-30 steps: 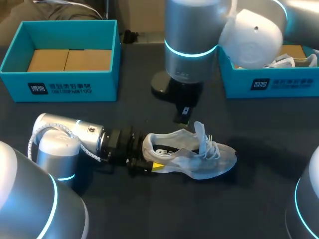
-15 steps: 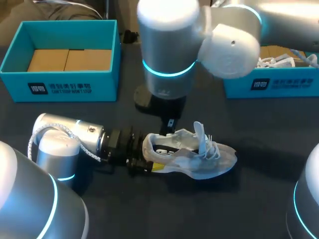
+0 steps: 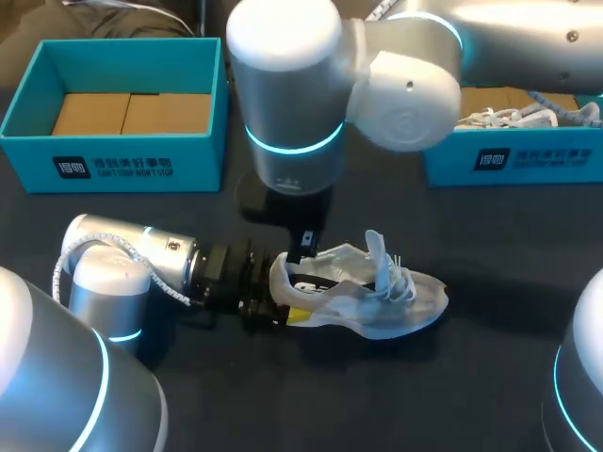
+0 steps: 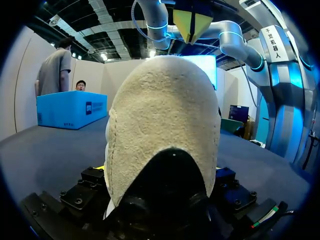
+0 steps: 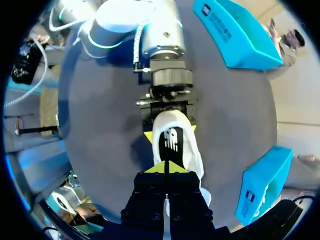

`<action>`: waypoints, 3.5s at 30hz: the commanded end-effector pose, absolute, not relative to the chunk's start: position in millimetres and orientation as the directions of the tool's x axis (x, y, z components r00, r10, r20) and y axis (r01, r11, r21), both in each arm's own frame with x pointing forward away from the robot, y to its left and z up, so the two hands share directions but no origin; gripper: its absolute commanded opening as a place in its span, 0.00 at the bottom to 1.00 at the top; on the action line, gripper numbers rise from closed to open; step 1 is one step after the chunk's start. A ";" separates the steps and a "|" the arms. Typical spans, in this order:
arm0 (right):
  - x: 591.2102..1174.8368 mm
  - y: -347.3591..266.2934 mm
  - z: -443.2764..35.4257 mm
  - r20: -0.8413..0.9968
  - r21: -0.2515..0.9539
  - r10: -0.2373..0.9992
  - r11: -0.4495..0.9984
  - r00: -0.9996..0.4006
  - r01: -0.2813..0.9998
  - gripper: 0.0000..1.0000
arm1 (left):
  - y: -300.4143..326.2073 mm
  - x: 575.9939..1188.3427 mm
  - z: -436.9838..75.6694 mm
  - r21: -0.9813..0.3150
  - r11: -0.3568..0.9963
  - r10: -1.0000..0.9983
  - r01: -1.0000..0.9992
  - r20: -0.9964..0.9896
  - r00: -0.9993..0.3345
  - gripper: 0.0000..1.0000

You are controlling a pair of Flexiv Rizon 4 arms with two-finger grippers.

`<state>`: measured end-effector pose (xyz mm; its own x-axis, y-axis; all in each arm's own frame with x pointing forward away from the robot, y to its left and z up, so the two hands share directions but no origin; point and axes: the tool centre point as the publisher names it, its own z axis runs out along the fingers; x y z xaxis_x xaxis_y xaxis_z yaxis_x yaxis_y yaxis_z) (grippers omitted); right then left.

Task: Take the shoe out of the shoebox, open the shoe tongue, remove and reinsert the insole, then place the shoe into the shoebox

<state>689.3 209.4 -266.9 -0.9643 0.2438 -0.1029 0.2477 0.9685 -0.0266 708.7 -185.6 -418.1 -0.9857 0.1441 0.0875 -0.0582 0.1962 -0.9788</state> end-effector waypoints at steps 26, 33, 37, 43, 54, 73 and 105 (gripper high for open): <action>706.7 193.7 -359.1 -0.051 -0.009 0.187 0.982 -0.981 0.188 0.00 | -185.9 709.2 -417.5 -0.978 0.198 0.144 -0.059 0.088 -0.986 0.00; 713.7 180.3 -370.0 -0.049 -0.014 0.198 0.980 -0.979 0.199 0.00 | -185.9 709.2 -417.5 -0.978 0.198 0.144 -0.059 0.088 -0.986 0.00; 716.4 169.5 -372.6 -0.055 -0.012 0.215 0.976 -0.975 0.216 0.00 | -185.9 709.2 -417.5 -0.978 0.198 0.144 -0.059 0.088 -0.986 0.00; 718.9 151.5 -375.6 -0.054 -0.013 0.245 0.969 -0.968 0.246 0.00 | -185.9 709.2 -417.5 -0.978 0.198 0.144 -0.059 0.088 -0.986 0.00; 720.1 137.7 -384.1 -0.023 -0.008 0.270 0.963 -0.963 0.270 0.13 | -185.9 709.2 -417.5 -0.978 0.198 0.144 -0.059 0.088 -0.986 0.00; 718.8 144.4 -407.0 0.027 -0.003 0.261 0.965 -0.965 0.261 0.34 | -185.9 709.2 -417.5 -0.978 0.198 0.144 -0.059 0.088 -0.986 0.00; 676.6 154.7 -433.8 0.166 -0.030 0.270 0.963 -0.948 0.269 0.39 | -185.9 709.2 -417.5 -0.978 0.198 0.144 -0.059 0.088 -0.986 0.00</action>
<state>688.5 148.6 -409.5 -0.9495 0.2764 0.1487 0.2763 0.9608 -0.0214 706.6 -185.1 -419.5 -0.9854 0.1464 0.0865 -0.0569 0.1960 -0.9790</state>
